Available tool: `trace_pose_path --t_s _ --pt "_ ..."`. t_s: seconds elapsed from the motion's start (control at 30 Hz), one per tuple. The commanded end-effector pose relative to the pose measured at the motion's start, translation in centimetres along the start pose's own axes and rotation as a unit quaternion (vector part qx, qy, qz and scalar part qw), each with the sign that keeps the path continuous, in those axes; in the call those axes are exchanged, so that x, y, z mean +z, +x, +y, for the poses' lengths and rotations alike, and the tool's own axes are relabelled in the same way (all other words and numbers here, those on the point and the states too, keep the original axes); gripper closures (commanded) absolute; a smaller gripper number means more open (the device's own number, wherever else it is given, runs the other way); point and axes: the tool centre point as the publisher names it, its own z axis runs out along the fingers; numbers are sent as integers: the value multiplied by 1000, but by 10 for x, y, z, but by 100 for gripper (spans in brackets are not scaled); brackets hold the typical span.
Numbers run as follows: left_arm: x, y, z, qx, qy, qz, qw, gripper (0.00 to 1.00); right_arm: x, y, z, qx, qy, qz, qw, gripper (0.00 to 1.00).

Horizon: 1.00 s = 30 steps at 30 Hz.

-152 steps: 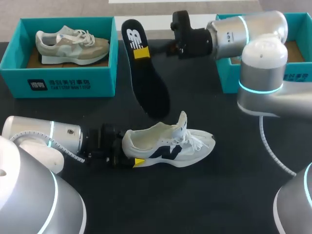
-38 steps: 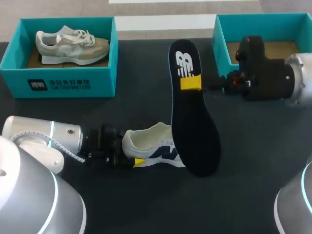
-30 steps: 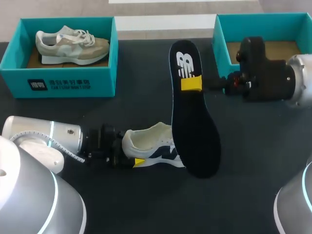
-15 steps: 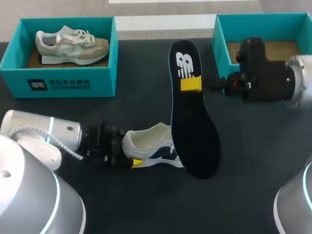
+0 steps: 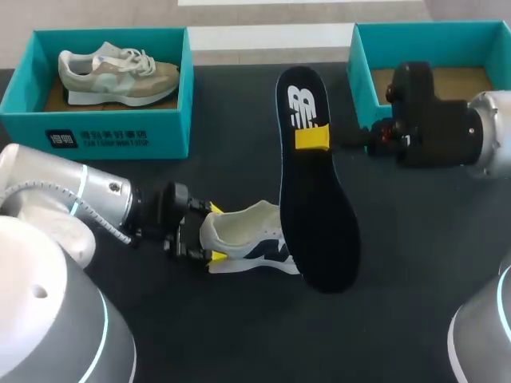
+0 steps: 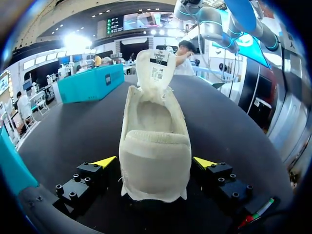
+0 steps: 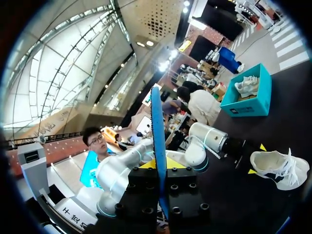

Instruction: Take the shoe out of the shoebox, open the shoe tongue, remove and reinsert the insole, then place the shoe into the shoebox

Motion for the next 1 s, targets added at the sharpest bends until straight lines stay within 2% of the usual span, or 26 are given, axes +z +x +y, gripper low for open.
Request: trace_pose_path --t_s 0.03,0.27,0.43,0.57,0.67,0.83,0.97,1.0 --pt "-2 1 -2 0 -12 0 1000 0 4 6 -2 1 -5 -5 1000 100" --pt "-2 1 -2 0 -12 0 1000 0 4 6 -2 1 -5 -5 1000 100" --pt "-17 3 -9 -2 -48 -11 999 0 4 6 -2 1 -5 -5 1000 100" --pt "-23 2 -14 -4 -89 -8 996 0 4 6 -2 1 -5 -5 1000 100" --pt "-25 1 -20 -10 -139 3 990 0 4 6 -2 1 -5 -5 1000 100" --pt "-35 0 -29 1 -199 -2 980 0 4 6 -2 1 -5 -5 1000 100" --pt "-41 0 -37 5 -235 2 972 0 4 6 -2 1 -5 -5 1000 100" --pt "-44 0 -41 4 -265 -5 964 0 4 6 -2 1 -5 -5 1000 100"
